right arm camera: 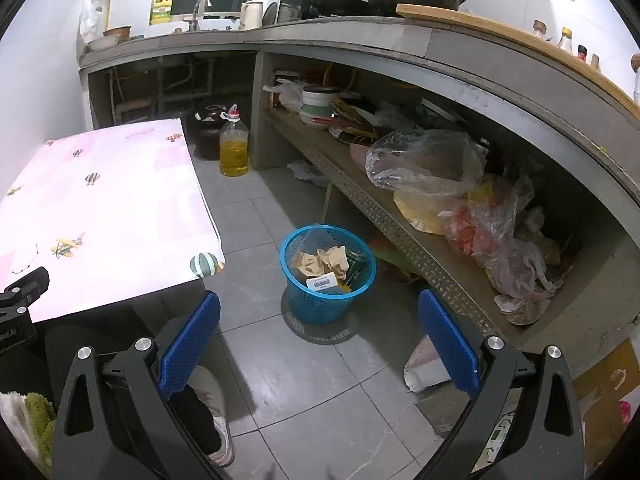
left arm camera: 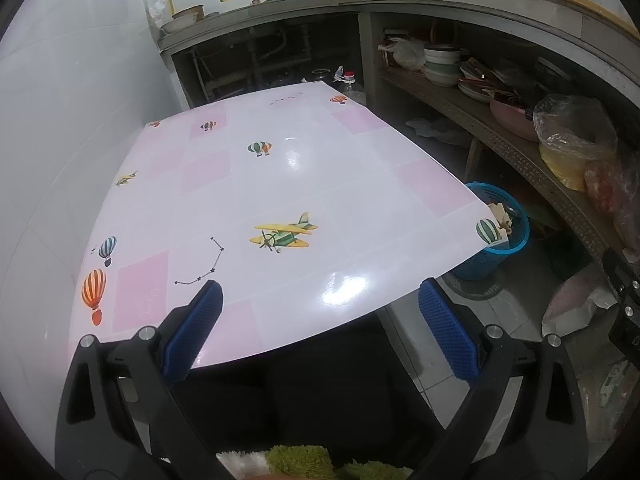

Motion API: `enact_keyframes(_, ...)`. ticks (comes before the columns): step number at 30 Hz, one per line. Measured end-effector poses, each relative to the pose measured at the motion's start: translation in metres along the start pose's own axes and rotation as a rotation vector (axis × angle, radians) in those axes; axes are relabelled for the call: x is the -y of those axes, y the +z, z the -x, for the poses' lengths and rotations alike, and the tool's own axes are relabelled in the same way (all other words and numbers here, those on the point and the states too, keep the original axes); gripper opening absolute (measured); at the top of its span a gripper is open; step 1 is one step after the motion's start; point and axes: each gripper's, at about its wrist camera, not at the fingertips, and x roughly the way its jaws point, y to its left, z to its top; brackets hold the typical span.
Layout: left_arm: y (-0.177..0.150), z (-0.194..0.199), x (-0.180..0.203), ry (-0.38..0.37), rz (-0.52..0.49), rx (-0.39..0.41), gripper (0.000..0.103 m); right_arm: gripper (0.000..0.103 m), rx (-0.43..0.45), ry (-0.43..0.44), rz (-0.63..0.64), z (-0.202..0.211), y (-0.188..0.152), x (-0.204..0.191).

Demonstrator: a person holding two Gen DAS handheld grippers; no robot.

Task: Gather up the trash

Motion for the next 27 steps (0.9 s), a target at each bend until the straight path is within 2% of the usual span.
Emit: enact_keyframes(27,-0.0001,-0.0011,-0.0018,-0.011,0.009,-0.007,0.094,0.097,0.012,-0.008,0.002,0.0047,0.0021,0.0011)
